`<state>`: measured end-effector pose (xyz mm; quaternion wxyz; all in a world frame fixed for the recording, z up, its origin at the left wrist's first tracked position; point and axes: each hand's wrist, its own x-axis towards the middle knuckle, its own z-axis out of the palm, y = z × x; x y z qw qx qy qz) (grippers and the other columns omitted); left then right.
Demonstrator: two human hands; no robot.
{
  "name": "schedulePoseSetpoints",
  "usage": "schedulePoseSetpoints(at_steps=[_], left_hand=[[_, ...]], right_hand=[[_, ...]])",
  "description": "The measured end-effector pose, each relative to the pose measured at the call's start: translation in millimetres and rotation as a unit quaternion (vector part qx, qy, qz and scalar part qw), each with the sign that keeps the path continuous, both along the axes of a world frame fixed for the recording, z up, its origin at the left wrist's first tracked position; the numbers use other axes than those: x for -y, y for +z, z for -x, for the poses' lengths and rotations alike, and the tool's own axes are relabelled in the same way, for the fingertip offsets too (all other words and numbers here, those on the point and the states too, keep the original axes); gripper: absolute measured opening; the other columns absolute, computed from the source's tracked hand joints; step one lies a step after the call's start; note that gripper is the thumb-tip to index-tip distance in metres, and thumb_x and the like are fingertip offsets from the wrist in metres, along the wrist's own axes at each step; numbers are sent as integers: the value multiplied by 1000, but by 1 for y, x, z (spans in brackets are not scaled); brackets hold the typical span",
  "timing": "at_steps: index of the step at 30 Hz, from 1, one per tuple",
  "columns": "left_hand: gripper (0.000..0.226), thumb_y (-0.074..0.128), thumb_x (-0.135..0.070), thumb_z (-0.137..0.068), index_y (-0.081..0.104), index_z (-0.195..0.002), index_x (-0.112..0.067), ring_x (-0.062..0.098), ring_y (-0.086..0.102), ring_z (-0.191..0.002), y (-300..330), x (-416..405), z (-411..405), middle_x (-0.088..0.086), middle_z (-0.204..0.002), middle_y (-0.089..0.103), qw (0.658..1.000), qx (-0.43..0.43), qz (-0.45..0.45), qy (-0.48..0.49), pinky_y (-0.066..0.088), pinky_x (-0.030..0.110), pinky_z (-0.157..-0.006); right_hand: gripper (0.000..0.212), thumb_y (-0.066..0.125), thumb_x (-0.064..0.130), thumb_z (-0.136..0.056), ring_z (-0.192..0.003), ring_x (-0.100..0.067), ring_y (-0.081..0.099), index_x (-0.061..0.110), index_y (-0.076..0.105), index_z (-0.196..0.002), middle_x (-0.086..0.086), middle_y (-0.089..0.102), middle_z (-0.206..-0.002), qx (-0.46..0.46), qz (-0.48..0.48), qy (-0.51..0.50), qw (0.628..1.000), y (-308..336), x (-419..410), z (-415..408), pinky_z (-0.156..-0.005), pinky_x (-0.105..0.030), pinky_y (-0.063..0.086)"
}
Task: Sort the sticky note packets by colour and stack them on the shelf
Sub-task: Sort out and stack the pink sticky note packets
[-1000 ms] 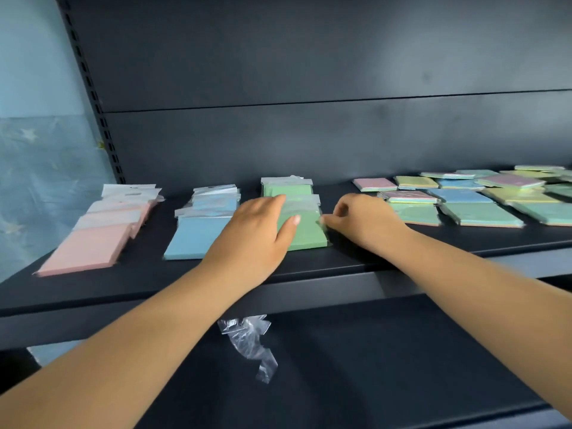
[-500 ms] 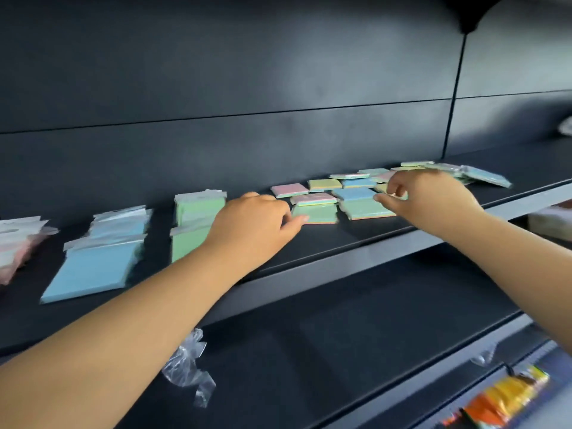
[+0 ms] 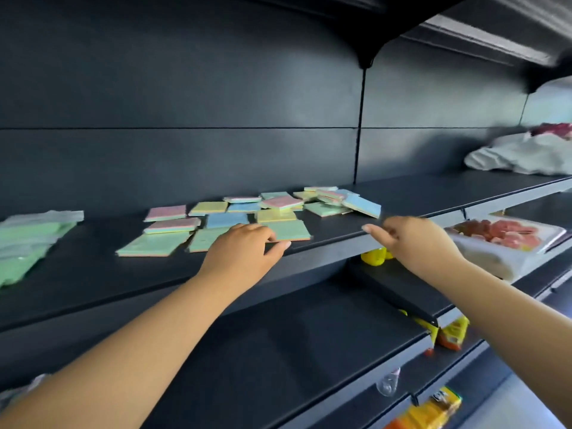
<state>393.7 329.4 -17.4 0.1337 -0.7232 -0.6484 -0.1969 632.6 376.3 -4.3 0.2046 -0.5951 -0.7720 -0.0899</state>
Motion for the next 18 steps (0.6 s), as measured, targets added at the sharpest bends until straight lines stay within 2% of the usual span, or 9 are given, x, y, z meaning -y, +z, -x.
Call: schedulePoseSetpoints(at_steps=[3,5,7,9,10,12,15,18], left_hand=[[45,36,-47,-95,54,-122,-16,15,45,-121,-5,-20,-21,-5,-128,54,1000,4,12,-1,37,29,-94],[49,31,-50,-95,51,-124,-17,14,42,-124,-11,-32,-29,-6,-132,50,999,-31,20,11,35,29,-96],[62,14,-60,-90,53,-118,-20,15,47,-117,-16,-38,-32,-8,-124,55,996,-75,14,39,39,30,-91],[81,-3,-63,-76,56,-112,-21,16,53,-109,-20,-38,-33,-8,-115,60,994,-92,-14,52,42,30,-86],[83,-5,-62,-73,58,-110,-21,17,55,-107,-21,-38,-32,-8,-112,62,994,-92,-22,55,43,31,-84],[83,-1,-62,-73,60,-108,-20,19,57,-105,-22,-40,-33,-7,-111,64,994,-86,-27,62,45,31,-83],[80,4,-66,-74,60,-109,-21,17,54,-108,-15,-46,-43,-8,-114,62,996,-64,-6,65,42,30,-86],[48,30,-55,-91,61,-106,-22,17,51,-107,-5,-60,-54,-8,-111,60,997,-14,21,70,42,31,-87]], right_hand=[[51,30,54,-94,-71,-22,53,12,54,-80,-3,53,-66,10,5,13,1000,-5,-19,-17,-62,-30,40],[48,30,54,-93,-73,-21,52,15,51,-75,-1,51,-66,2,13,29,999,-9,-32,-22,-62,-29,39],[44,33,54,-93,-79,-19,50,18,50,-75,1,52,-73,-15,12,60,998,-14,-46,-24,-66,-28,38],[41,37,52,-92,-94,-18,51,18,60,-90,1,58,-91,-38,-9,96,995,-19,-62,-24,-74,-26,38],[42,39,50,-92,-100,-18,51,16,63,-97,1,60,-99,-52,-18,111,992,-22,-71,-25,-79,-27,40],[41,40,47,-94,-106,-21,51,14,63,-101,0,60,-105,-78,-16,128,989,-25,-91,-24,-86,-30,40],[41,41,43,-95,-114,-24,49,11,61,-111,-3,59,-116,-123,8,125,984,-28,-115,-22,-87,-30,37],[49,46,45,-93,-128,-22,40,13,51,-130,-2,47,-139,-145,28,108,983,-32,-131,-24,-100,-31,34]])
